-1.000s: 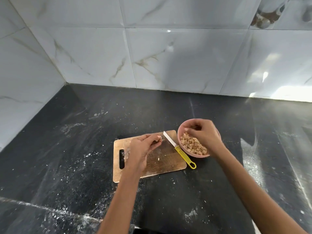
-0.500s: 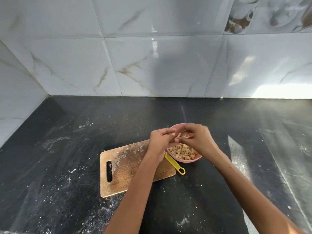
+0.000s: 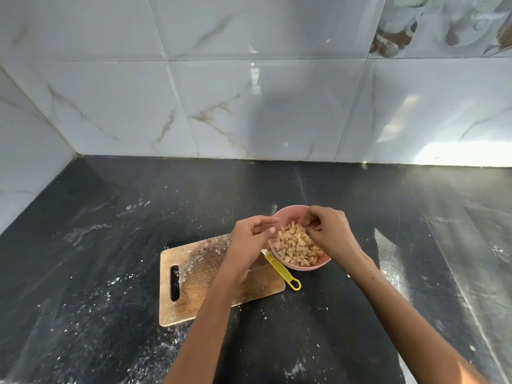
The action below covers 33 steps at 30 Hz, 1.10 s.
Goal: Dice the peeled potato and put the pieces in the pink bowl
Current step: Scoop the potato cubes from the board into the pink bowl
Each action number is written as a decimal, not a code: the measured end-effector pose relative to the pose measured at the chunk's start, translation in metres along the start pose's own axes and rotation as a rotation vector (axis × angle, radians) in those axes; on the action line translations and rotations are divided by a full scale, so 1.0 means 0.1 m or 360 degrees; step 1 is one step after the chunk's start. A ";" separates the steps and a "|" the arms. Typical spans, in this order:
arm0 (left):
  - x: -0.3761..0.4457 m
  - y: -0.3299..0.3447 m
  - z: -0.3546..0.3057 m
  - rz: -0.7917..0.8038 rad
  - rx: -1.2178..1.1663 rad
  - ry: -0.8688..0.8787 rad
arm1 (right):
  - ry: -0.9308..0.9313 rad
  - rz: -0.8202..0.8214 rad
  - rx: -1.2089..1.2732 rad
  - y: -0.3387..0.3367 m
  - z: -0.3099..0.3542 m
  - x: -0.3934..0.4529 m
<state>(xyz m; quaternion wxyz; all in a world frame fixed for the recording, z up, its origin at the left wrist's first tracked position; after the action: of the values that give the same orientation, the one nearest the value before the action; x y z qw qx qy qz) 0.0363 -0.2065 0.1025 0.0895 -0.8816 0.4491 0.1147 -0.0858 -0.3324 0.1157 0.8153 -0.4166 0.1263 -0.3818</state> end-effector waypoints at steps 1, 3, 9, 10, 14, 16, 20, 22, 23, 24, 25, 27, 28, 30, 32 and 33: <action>-0.04 -0.09 0.03 -0.0048 0.0035 0.0018 | -0.0039 0.0075 0.0004 0.07 0.05 -0.02; -0.11 -0.29 0.13 -0.0173 0.0084 0.0038 | -0.0170 0.0143 0.0022 0.23 0.22 -0.10; -0.37 -0.78 0.45 -0.0551 0.0217 0.0050 | -0.0409 0.0528 0.0065 1.03 0.56 -0.41; -0.40 -0.82 0.49 -0.0575 0.0218 0.0038 | -0.0423 0.0592 -0.0041 1.14 0.55 -0.44; -0.53 -0.93 0.63 -0.0633 0.0240 -0.0007 | -0.0548 0.0692 -0.0370 1.41 0.61 -0.56; -0.56 -0.95 0.67 -0.0645 0.0262 -0.0013 | -0.0624 0.0677 -0.0501 1.43 0.64 -0.58; -0.58 -0.92 0.69 -0.0638 0.0344 -0.0022 | -0.0500 0.0503 -0.0461 1.34 0.53 -0.49; -0.58 -0.89 0.68 -0.0620 0.0385 -0.0016 | -0.0424 0.0454 -0.0429 1.30 0.49 -0.46; -0.58 -0.87 0.67 -0.0606 0.0403 -0.0011 | -0.0431 0.0463 -0.0447 1.30 0.48 -0.47; -0.58 -0.85 0.67 -0.0591 0.0412 -0.0004 | -0.0453 0.0495 -0.0479 1.30 0.49 -0.49; -0.58 -0.83 0.66 -0.0578 0.0413 -0.0003 | -0.0468 0.0540 -0.0532 1.31 0.51 -0.51; -0.58 -0.79 0.65 -0.0561 0.0420 -0.0002 | -0.0472 0.0565 -0.0613 1.30 0.56 -0.52; -0.58 -0.78 0.65 -0.0559 0.0433 -0.0001 | -0.0457 0.0563 -0.0622 1.31 0.57 -0.51; -0.58 -0.77 0.64 -0.0559 0.0454 -0.0001 | -0.0440 0.0569 -0.0624 1.33 0.61 -0.48; -0.58 -0.76 0.65 -0.0564 0.0454 -0.0006 | -0.0431 0.0618 -0.0614 1.35 0.67 -0.47; -0.59 -0.77 0.65 -0.0568 0.0461 -0.0006 | -0.0401 0.0655 -0.0563 1.34 0.69 -0.47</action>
<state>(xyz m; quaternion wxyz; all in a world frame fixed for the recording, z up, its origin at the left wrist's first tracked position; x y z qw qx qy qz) 0.0572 -0.0997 0.0610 0.2348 -0.9248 0.2976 0.0331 -0.0118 -0.2098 0.0489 0.7995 -0.5620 0.1707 -0.1259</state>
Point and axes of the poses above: each hand's wrist, its own x-axis towards the middle knuckle, its own y-axis out of the palm, z = x × y, the point moved 4 cm from there along x, towards the middle knuckle, and after that the axes turned 1 degree about z, right-handed, at the moved point
